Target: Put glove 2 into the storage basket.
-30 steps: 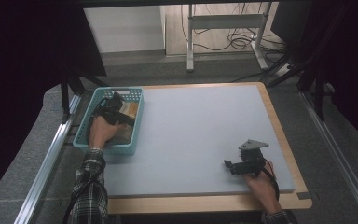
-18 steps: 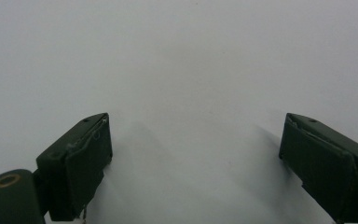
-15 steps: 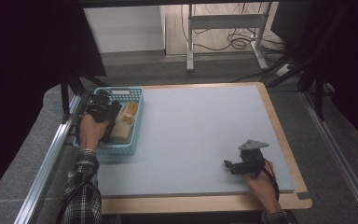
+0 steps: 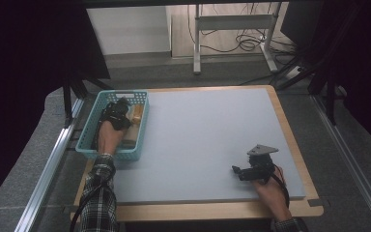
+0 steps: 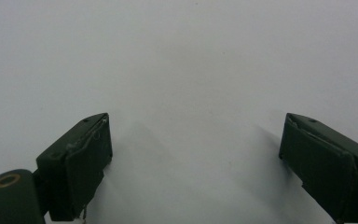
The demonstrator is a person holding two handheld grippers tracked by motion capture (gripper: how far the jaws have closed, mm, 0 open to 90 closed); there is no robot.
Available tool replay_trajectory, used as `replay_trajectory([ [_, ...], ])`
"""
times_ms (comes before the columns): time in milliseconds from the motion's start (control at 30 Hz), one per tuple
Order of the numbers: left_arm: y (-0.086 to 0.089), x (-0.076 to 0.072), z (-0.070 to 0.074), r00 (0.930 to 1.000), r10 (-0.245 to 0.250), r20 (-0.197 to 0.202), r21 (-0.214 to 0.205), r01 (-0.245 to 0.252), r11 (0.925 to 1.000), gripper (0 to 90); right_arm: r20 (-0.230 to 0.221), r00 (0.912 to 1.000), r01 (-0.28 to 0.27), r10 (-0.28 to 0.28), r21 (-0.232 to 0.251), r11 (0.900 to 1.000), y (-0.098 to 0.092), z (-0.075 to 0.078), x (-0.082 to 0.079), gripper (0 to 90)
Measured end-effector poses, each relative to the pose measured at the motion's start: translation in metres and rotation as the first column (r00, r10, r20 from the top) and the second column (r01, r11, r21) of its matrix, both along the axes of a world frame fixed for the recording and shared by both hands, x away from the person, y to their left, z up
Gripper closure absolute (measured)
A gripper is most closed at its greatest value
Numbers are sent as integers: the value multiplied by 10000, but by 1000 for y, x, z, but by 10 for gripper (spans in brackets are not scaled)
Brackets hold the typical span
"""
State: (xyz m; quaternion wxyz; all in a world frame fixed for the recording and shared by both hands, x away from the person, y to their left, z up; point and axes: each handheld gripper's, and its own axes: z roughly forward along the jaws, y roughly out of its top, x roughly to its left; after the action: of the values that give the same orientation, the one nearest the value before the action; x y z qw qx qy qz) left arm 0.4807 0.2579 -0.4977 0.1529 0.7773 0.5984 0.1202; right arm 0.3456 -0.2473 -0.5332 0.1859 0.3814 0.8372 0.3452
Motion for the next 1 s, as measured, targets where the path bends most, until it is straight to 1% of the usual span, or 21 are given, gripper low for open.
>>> replay_trajectory([
  [133, 8, -2, 1, 9997, 162, 174, -130, -160, 9998, 809, -1, 10000, 0, 0, 0, 10000, 0, 0, 0, 90],
  [200, 13, -4, 3, 9990, 252, 361, -176, -245, 9995, 770, -2, 10000, -1, 1, 1, 10000, 0, 0, 0, 90],
  [233, 15, -5, 4, 9985, 318, 454, -203, -309, 9993, 723, 2, 10000, 0, 0, -2, 10000, 0, 0, 0, 90],
  [267, 16, -6, 5, 9980, 351, 523, -202, -341, 9992, 723, 2, 10000, 0, 0, -2, 10000, 0, 0, 0, 90],
  [367, 20, -10, 8, 9965, 397, 741, -40, -395, 9992, 642, 5, 10000, 1, -1, -2, 10000, 0, 0, 0, 90],
  [433, 23, -11, 9, 9952, 449, 866, -25, -448, 9990, 598, 4, 10000, 1, -1, -2, 10000, 0, 0, 0, 90],
  [533, 27, -14, 12, 9936, 560, 982, -167, -546, 9984, 524, 6, 10000, -1, 1, -5, 10000, 0, 0, 0, 90],
  [567, 30, -16, 13, 9928, 554, 1065, -218, -534, 9983, 488, 2, 10000, -1, 1, 1, 10000, 0, 0, 0, 90],
  [633, 31, -17, 14, 9923, 559, 1109, -244, -535, 9983, 448, 6, 10000, 0, 0, -5, 10000, 0, 0, 0, 90],
  [667, 32, -18, 15, 9917, 561, 1160, -274, -532, 9982, 448, 6, 10000, 0, 0, -5, 10000, 0, 0, 0, 90],
  [700, 34, -19, 17, 9903, 612, 1249, -377, -569, 9977, 406, 4, 10000, -6, 6, 0, 10000, 0, 0, 0, 90],
  [733, 34, -19, 17, 9903, 612, 1249, -377, -569, 9977, 386, 4, 10000, -6, 6, 0, 10000, 0, 0, 0, 90],
  [767, 36, -20, 17, 9896, 594, 1307, -408, -545, 9977, 386, 4, 10000, -3, 3, 0, 10000, 0, 0, 0, 90],
  [800, 36, -21, 18, 9888, 635, 1353, -498, -572, 9971, 369, 4, 10000, -4, 4, 2, 10000, 0, 0, 0, 90],
  [867, 38, -24, 20, 9870, 652, 1470, -520, -581, 9970, 320, 4, 10000, -4, 4, 1, 10000, 0, 0, 0, 90],
  [900, 39, -25, 21, 9862, 652, 1525, -566, -572, 9968, 320, 4, 10000, -4, 4, 1, 10000, 0, 0, 0, 90],
  [967, 42, -28, 23, 9841, 628, 1660, -729, -513, 9960, 263, 4, 10000, -5, 5, -1, 10000, 0, 0, 0, 90],
  [1000, 42, -28, 23, 9841, 628, 1660, -729, -513, 9960, 247, 4, 10000, -5, 5, -1, 10000, 0, 0, 0, 90],
])
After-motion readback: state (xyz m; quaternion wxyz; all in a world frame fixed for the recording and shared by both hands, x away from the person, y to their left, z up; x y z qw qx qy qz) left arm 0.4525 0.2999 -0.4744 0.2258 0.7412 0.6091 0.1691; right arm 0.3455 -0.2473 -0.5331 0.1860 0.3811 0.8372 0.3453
